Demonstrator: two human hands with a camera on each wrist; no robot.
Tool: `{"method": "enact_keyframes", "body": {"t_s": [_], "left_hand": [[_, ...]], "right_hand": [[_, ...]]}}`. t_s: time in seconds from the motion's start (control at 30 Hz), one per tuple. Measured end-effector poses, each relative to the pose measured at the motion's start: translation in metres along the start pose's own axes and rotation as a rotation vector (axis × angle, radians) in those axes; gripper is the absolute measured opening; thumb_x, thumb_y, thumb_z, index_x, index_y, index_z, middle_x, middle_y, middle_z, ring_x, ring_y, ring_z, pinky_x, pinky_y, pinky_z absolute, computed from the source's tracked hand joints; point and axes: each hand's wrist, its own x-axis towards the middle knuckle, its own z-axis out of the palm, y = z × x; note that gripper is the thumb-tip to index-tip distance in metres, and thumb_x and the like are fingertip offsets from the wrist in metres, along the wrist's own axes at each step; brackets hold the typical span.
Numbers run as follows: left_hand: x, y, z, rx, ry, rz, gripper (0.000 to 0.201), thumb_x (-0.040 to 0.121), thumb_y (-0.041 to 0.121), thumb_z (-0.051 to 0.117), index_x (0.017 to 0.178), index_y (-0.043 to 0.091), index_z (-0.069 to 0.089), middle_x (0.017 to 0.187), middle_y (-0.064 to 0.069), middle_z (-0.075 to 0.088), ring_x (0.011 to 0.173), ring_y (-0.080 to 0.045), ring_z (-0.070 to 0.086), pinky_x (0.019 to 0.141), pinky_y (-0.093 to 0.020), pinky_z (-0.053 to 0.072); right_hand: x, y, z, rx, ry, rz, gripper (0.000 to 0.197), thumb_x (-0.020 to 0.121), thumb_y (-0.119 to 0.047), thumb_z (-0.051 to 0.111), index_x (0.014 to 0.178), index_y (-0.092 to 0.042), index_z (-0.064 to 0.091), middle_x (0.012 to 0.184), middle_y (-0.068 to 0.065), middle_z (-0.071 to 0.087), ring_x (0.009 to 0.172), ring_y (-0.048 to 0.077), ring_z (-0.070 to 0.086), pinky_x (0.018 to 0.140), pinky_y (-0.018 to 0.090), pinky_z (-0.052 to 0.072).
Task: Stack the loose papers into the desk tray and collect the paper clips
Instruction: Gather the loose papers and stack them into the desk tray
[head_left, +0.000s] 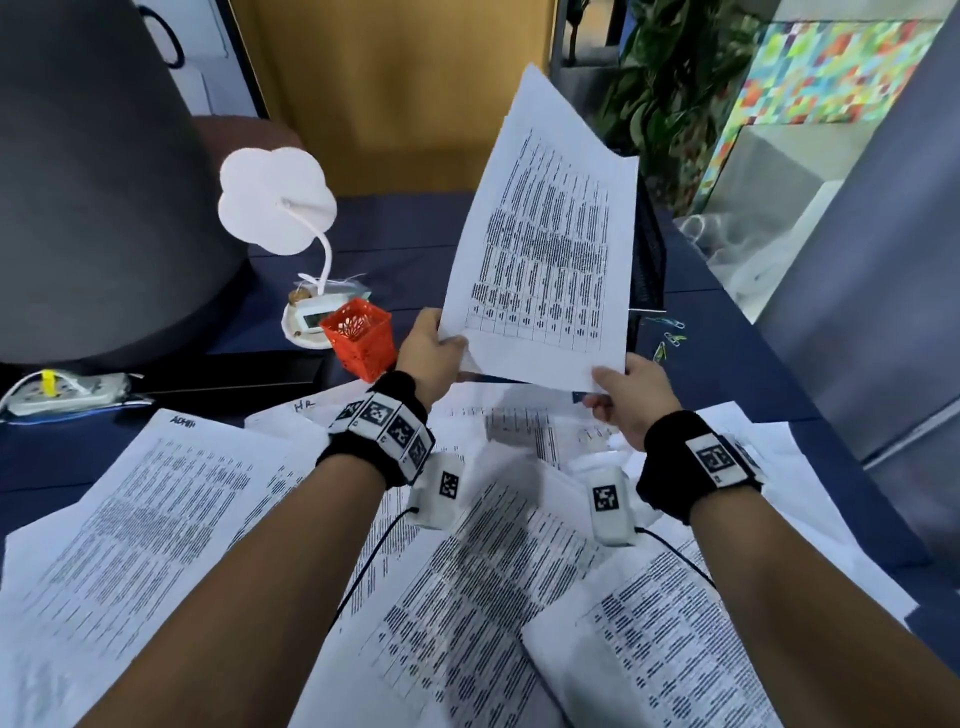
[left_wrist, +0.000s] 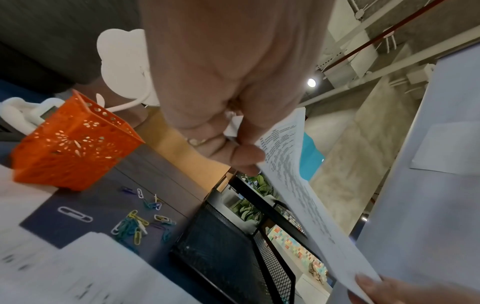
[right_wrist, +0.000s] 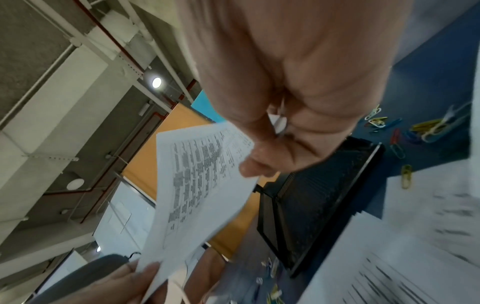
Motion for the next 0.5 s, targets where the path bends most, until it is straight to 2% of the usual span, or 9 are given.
{"method": "enact_keyframes", "body": {"t_s": [0.07, 0.13, 0.2, 0.27, 0.33, 0.4, 0.43, 0.5], "left_hand": [[0.008, 0.005, 0.009, -0.07, 0.026, -0.016, 0.025, 0.091, -0.001, 0.049, 0.112, 0.012, 0.044, 0.103, -0.005, 0.06, 0.074, -0.018, 0.061, 0.056, -0.023, 0.057], [0.014, 0.005, 0.013, -0.128, 0.032, -0.029, 0.034, 0.09, -0.006, 0.049, 0.121, 0.007, 0.042, 0.094, -0.004, 0.058, 0.068, -0.015, 0.058, 0.064, -0.028, 0.054], [0.02, -0.003, 0.016, -0.115, 0.012, -0.034, 0.042, 0.088, -0.004, 0.053, 0.127, 0.009, 0.04, 0.093, -0.003, 0.059, 0.078, -0.018, 0.057, 0.076, -0.036, 0.053], [0.024, -0.014, 0.017, -0.016, 0.003, -0.051, 0.048, 0.087, 0.003, 0.058, 0.13, 0.012, 0.04, 0.105, -0.007, 0.061, 0.094, -0.023, 0.058, 0.091, -0.044, 0.051], [0.024, -0.026, 0.017, 0.126, -0.015, -0.074, 0.05, 0.086, 0.008, 0.062, 0.131, 0.011, 0.042, 0.117, -0.009, 0.059, 0.1, -0.023, 0.056, 0.092, -0.037, 0.049], [0.021, -0.038, 0.015, 0.357, -0.092, -0.112, 0.051, 0.086, 0.015, 0.066, 0.131, 0.011, 0.044, 0.123, -0.009, 0.055, 0.101, -0.024, 0.055, 0.081, -0.025, 0.043], [0.019, -0.045, 0.013, 0.497, -0.157, -0.138, 0.054, 0.085, 0.02, 0.068, 0.133, 0.011, 0.044, 0.127, -0.009, 0.053, 0.107, -0.026, 0.055, 0.08, -0.024, 0.04], [0.014, -0.057, 0.007, 0.709, -0.296, -0.21, 0.061, 0.083, 0.029, 0.07, 0.136, 0.014, 0.042, 0.136, -0.01, 0.048, 0.117, -0.028, 0.053, 0.087, -0.026, 0.042]], "right_hand": [[0.012, -0.012, -0.002, 0.051, 0.054, -0.024, 0.018, 0.095, 0.001, 0.043, 0.111, 0.004, 0.05, 0.097, 0.019, 0.058, 0.043, 0.01, 0.059, 0.037, 0.019, 0.04], [0.022, -0.024, -0.003, 0.084, 0.073, -0.036, 0.014, 0.096, 0.003, 0.039, 0.1, -0.003, 0.052, 0.086, 0.011, 0.059, 0.05, 0.012, 0.058, 0.038, 0.017, 0.042], [0.034, -0.034, -0.004, 0.106, 0.078, -0.049, 0.021, 0.096, 0.004, 0.037, 0.086, -0.007, 0.053, 0.079, 0.008, 0.058, 0.053, 0.012, 0.055, 0.038, 0.015, 0.042], [0.049, -0.042, -0.005, 0.108, 0.097, -0.052, 0.026, 0.095, 0.005, 0.038, 0.079, -0.009, 0.052, 0.075, 0.009, 0.058, 0.046, 0.009, 0.054, 0.037, 0.015, 0.041], [0.063, -0.05, -0.004, 0.116, 0.137, -0.045, 0.021, 0.094, 0.006, 0.039, 0.081, -0.005, 0.052, 0.076, 0.012, 0.057, 0.039, 0.005, 0.055, 0.036, 0.015, 0.041], [0.075, -0.059, -0.003, 0.107, 0.176, -0.053, 0.02, 0.092, 0.006, 0.04, 0.08, -0.005, 0.052, 0.077, 0.012, 0.057, 0.038, 0.006, 0.057, 0.036, 0.016, 0.041], [0.08, -0.063, -0.002, 0.087, 0.188, -0.068, 0.023, 0.092, 0.006, 0.04, 0.076, -0.006, 0.051, 0.077, 0.011, 0.058, 0.041, 0.009, 0.058, 0.036, 0.016, 0.041], [0.09, -0.069, -0.001, 0.036, 0.219, -0.094, 0.026, 0.091, 0.007, 0.039, 0.072, -0.007, 0.051, 0.081, 0.014, 0.059, 0.047, 0.015, 0.058, 0.036, 0.018, 0.042]]}}
